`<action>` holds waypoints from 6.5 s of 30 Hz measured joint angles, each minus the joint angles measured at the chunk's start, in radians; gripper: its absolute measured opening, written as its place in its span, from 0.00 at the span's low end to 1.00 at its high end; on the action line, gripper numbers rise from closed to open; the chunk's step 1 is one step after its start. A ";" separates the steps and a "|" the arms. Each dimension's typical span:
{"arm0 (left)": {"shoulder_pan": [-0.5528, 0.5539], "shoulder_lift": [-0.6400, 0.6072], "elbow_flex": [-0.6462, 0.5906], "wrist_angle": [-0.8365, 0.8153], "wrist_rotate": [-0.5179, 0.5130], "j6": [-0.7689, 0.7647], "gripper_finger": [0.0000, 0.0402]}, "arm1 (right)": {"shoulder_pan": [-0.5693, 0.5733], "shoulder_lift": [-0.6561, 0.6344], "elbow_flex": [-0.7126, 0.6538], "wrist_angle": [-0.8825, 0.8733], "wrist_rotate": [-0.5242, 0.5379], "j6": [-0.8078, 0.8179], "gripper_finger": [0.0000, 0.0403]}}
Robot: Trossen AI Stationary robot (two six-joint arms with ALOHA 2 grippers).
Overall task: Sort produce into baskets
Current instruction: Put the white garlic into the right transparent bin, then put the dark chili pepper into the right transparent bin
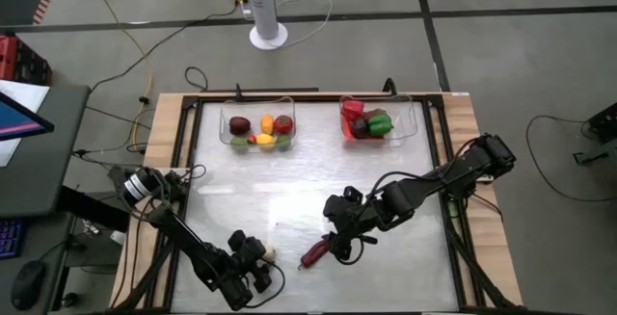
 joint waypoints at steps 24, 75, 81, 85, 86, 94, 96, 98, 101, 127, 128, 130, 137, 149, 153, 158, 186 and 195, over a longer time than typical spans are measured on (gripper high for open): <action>0.052 -0.226 0.088 -0.009 -0.216 0.380 0.32 | -0.041 -0.002 0.090 0.105 -0.051 -0.125 0.82; 0.243 -0.248 0.294 0.171 -0.365 1.241 0.33 | -0.104 0.002 0.091 0.283 0.027 0.168 0.76; 0.255 -0.248 0.294 0.171 -0.364 1.237 0.33 | -0.104 0.002 0.091 0.282 0.027 0.167 0.73; 0.256 -0.248 0.294 0.171 -0.366 1.237 0.33 | -0.104 0.002 0.091 0.282 0.027 0.164 0.69; 0.256 -0.248 0.294 0.171 -0.365 1.237 0.33 | -0.104 0.002 0.091 0.281 0.028 0.162 0.67; 0.256 -0.248 0.294 0.167 -0.386 1.239 0.33 | -0.105 0.002 0.091 0.280 0.032 0.163 0.50; 0.256 -0.248 0.294 0.167 -0.389 1.239 0.33 | -0.105 0.002 0.091 0.279 0.033 0.165 0.48; 0.256 -0.248 0.294 0.167 -0.390 1.235 0.33 | -0.105 0.002 0.091 0.278 0.033 0.165 0.48; 0.256 -0.248 0.293 0.168 -0.402 1.209 0.35 | -0.105 0.002 0.091 0.281 0.033 0.162 0.48; 0.248 -0.248 0.293 0.058 -0.565 1.000 0.78 | -0.202 -0.105 0.090 -0.056 -0.038 0.068 0.48; 0.248 -0.248 0.293 0.046 -0.562 0.975 0.78 | -0.219 -0.121 0.090 -0.088 -0.037 0.053 0.48; 0.248 -0.248 0.293 0.028 -0.557 0.938 0.78 | -0.258 -0.153 0.090 -0.152 -0.029 0.020 0.48; 0.248 -0.260 0.293 0.030 -0.515 0.847 0.77 | -0.457 -0.226 0.090 -0.373 0.051 -0.119 0.48; 0.347 -0.459 0.293 -0.026 -0.322 0.881 0.67 | -0.765 -0.175 0.090 -0.460 0.043 -0.370 0.48; 0.374 -0.516 0.293 -0.077 -0.275 0.852 0.65 | -0.840 -0.122 0.090 -0.474 0.066 -0.445 0.50; 0.375 -0.559 0.293 -0.101 -0.249 0.842 0.65 | -0.919 -0.046 0.090 -0.469 0.064 -0.517 0.58; 0.830 -0.614 0.294 -0.163 0.659 1.171 0.65 | -0.935 -0.113 0.090 -0.285 -0.431 -0.694 0.65; 0.825 -0.701 0.252 -0.073 0.758 1.518 0.65 | -0.520 -0.074 0.091 -0.196 -0.469 -0.520 0.65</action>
